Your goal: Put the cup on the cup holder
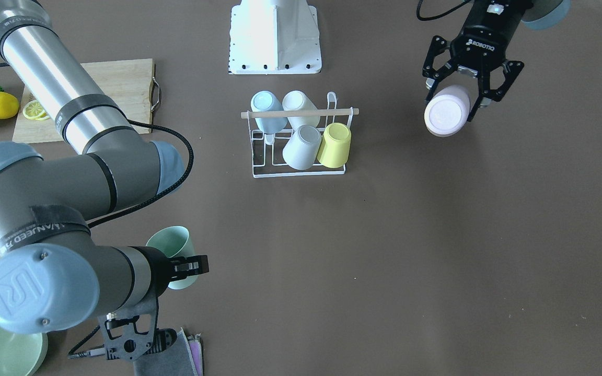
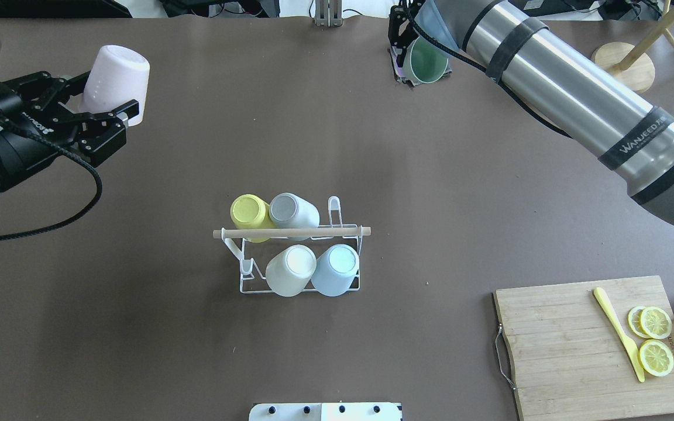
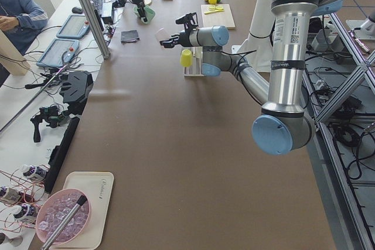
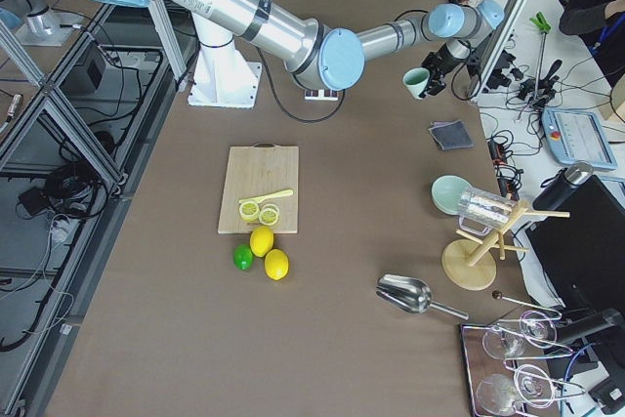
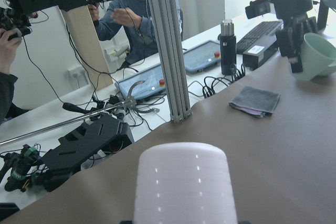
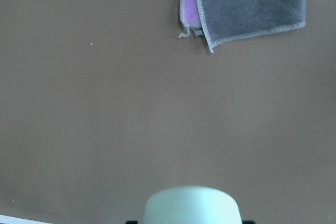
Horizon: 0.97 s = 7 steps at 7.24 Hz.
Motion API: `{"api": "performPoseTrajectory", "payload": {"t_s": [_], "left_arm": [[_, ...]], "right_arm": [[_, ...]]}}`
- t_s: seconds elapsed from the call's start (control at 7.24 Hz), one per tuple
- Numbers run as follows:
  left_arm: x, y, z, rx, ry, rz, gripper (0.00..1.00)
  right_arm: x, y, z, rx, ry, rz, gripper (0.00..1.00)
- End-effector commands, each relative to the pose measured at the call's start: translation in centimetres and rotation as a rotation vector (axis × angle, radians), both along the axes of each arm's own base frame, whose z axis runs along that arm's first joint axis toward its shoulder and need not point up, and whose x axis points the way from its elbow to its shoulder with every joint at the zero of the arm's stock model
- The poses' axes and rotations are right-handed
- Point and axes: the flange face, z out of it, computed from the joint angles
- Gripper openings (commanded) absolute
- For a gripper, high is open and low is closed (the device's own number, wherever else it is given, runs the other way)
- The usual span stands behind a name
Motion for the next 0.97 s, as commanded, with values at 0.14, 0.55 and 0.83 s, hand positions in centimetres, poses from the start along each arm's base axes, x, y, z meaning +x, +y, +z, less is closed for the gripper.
{"api": "performPoseTrajectory", "payload": {"t_s": [0.14, 0.55, 0.83], "left_arm": [[5.5, 5.9, -0.3, -0.015, 0.069, -0.128, 0.64], [9.4, 11.9, -0.7, -0.040, 0.089, -0.126, 0.64], [11.9, 15.7, -1.5, -0.049, 0.118, -0.072, 0.64]], "right_arm": [[-4.5, 5.6, -5.6, 0.316, 0.009, 0.114, 0.00], [0.4, 10.9, -2.0, 0.539, -0.161, 0.222, 0.00], [2.2, 12.0, -1.5, 0.719, -0.268, 0.306, 0.00]]}}
